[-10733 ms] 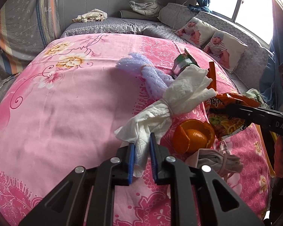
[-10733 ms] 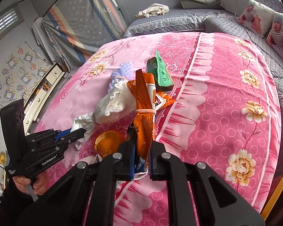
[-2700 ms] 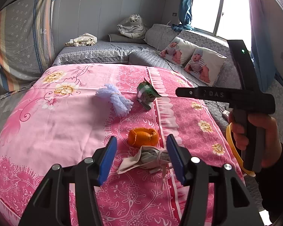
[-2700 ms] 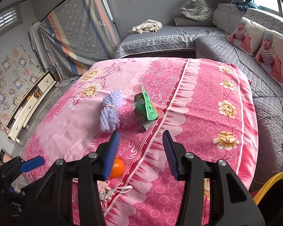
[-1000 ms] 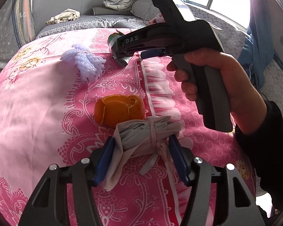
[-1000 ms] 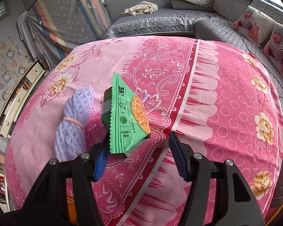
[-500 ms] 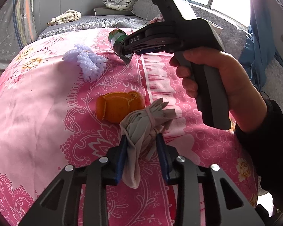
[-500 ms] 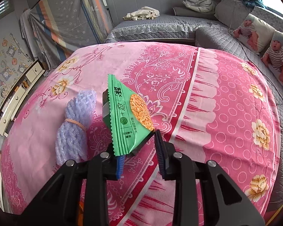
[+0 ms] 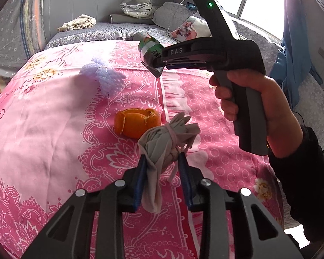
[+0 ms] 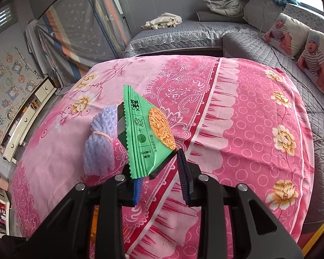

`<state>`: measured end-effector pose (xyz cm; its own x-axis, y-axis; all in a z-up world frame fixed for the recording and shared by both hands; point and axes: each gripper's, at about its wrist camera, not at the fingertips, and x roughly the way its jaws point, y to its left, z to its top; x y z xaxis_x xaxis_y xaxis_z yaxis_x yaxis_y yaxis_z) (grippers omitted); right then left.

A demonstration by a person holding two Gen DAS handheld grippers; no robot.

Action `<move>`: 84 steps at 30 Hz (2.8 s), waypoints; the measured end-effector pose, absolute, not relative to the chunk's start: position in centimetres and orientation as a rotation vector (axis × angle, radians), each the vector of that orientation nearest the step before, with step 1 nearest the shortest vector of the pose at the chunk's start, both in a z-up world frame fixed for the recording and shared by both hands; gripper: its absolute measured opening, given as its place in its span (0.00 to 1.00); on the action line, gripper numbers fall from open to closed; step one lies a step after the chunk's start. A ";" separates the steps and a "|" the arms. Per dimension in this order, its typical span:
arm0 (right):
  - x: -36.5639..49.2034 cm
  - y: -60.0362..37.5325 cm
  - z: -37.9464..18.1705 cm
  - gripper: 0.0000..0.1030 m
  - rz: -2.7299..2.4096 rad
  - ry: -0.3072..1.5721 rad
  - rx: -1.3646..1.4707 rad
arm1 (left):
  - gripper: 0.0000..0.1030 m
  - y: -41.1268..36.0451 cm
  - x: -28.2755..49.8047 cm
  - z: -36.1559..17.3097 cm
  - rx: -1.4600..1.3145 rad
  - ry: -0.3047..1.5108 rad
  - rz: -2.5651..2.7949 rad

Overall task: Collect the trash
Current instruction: 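Lift the green packet and white cloth and carry both tools over the yellow bin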

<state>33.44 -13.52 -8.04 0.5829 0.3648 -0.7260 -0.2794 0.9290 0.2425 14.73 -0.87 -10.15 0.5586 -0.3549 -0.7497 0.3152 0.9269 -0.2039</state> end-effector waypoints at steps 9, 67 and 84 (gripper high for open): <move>31.2 -16.3 -6.5 0.26 0.357 0.846 0.124 | 0.27 -1.9 12.7 -7.9 -0.032 0.845 -0.432; 13.1 -47.1 -4.3 0.27 -0.097 0.672 0.385 | 0.27 -27.2 11.7 -4.0 0.243 0.719 -0.793; 9.6 -52.2 -7.7 0.27 -0.194 0.705 0.456 | 0.27 -32.7 11.8 -7.4 0.305 0.791 -0.855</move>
